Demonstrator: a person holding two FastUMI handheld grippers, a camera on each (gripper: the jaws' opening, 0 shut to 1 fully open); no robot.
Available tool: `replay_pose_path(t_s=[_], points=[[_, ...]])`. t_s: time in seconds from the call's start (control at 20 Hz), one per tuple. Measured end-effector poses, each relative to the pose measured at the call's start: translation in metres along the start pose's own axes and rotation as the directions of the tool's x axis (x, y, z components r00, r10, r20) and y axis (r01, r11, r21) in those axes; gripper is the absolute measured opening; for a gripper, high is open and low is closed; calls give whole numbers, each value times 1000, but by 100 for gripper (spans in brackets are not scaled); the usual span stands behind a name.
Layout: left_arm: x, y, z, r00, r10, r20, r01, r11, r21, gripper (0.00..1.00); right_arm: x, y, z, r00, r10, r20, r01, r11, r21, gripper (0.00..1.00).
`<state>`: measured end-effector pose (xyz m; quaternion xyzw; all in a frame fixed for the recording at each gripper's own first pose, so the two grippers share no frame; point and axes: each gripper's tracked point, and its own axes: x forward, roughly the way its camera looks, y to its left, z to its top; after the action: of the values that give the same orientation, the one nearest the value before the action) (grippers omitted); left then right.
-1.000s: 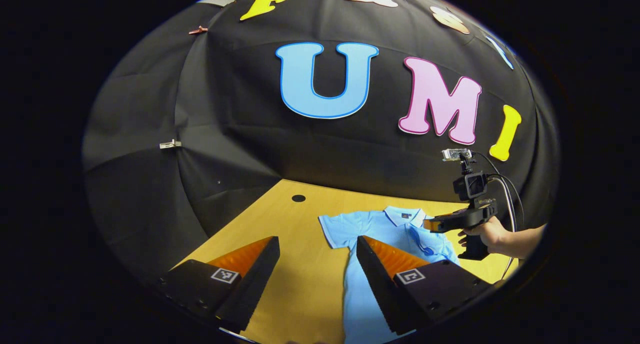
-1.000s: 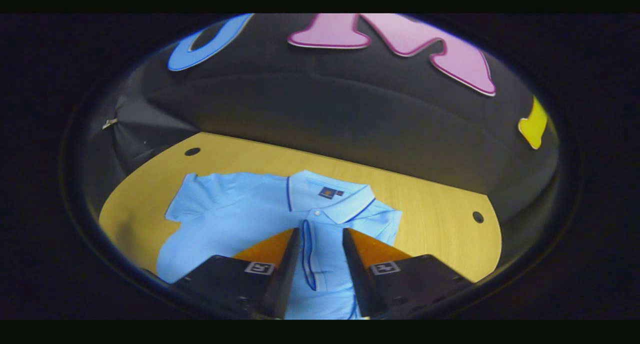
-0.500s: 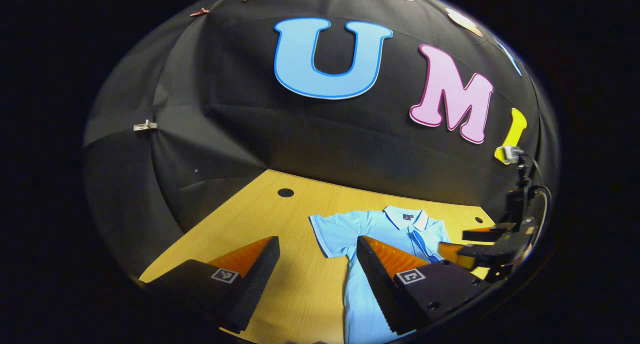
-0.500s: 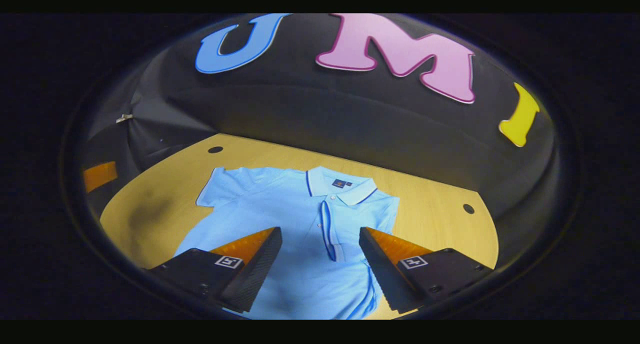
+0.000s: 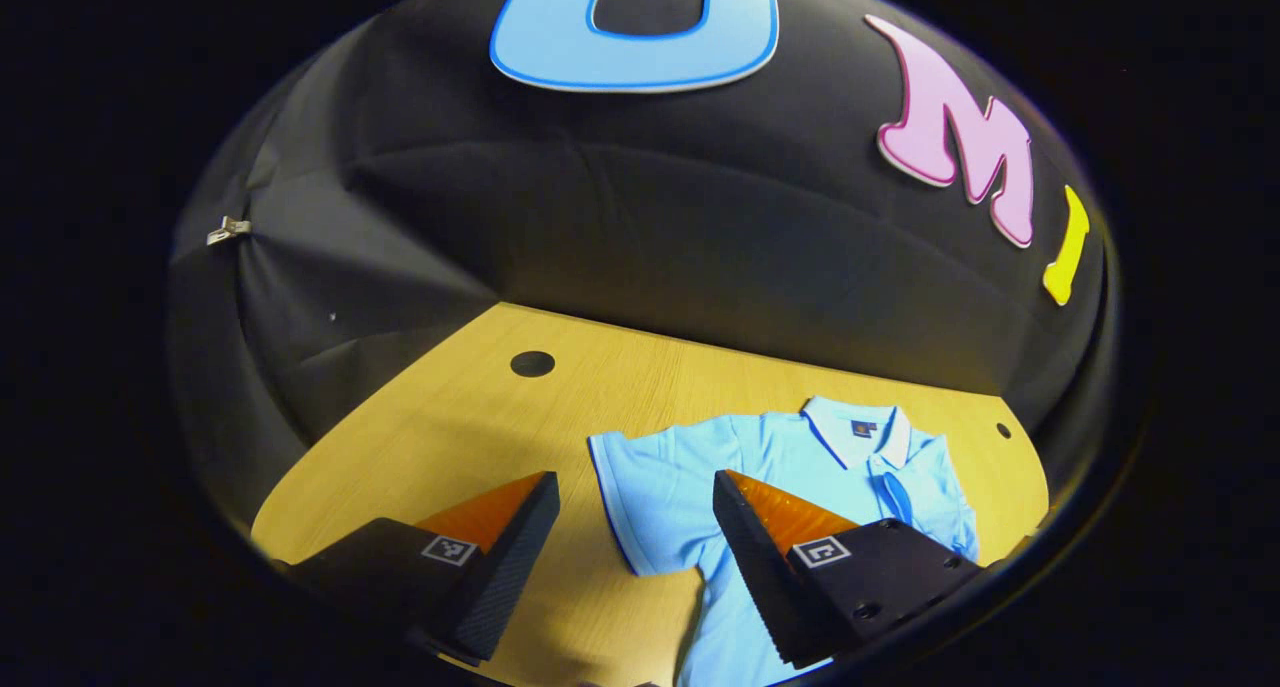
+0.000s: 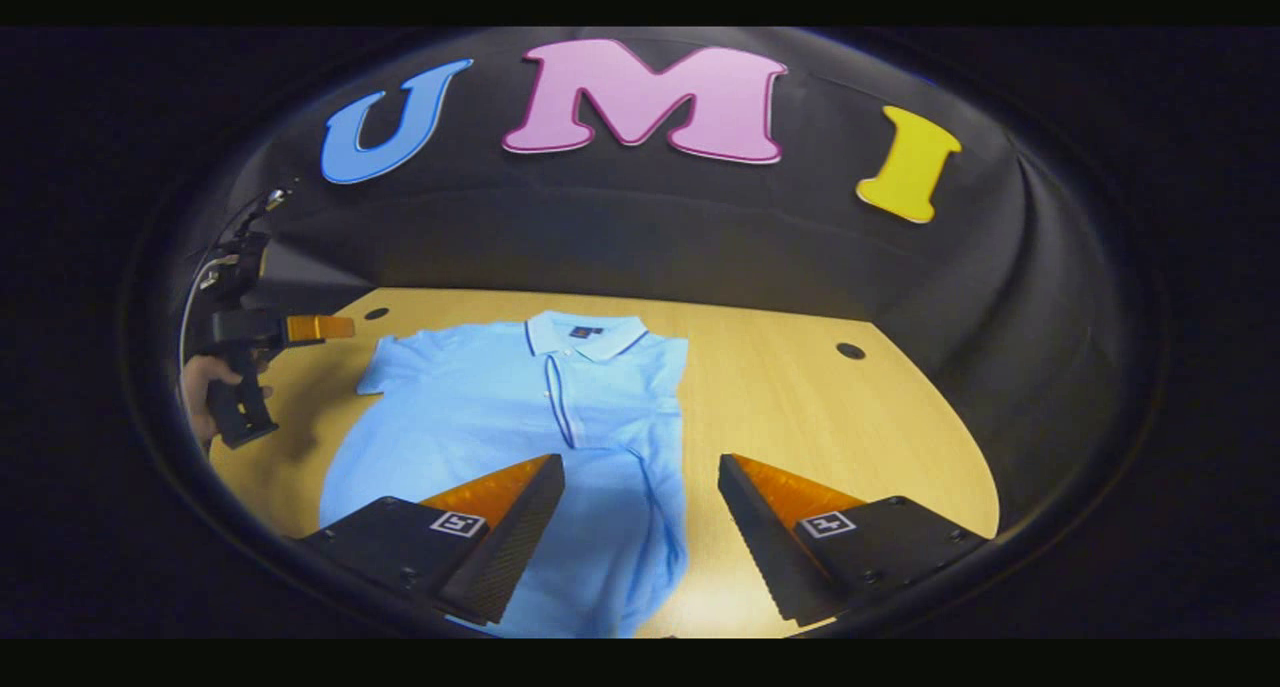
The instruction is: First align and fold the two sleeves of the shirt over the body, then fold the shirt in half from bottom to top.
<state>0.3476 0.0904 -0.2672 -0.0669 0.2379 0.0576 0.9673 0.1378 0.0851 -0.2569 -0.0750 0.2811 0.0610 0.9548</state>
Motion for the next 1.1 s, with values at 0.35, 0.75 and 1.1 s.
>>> replay_pose_path(t_s=[0.35, 0.75, 1.1], points=[[67, 2, -40, 991, 50, -125, -42, 997, 62, 98, -8, -49, -39, 998, -54, -41, 56, 997, 53, 97], [80, -19, -49, 990, 7, -142, 11, 993, 120, 51, 4, -57, -45, 1000, -8, -29, 11, 996, 92, 97], [83, -28, -43, 990, -21, -137, 30, 998, 61, 7, 15, -56, -56, 998, 34, -49, -28, 992, 120, 98]])
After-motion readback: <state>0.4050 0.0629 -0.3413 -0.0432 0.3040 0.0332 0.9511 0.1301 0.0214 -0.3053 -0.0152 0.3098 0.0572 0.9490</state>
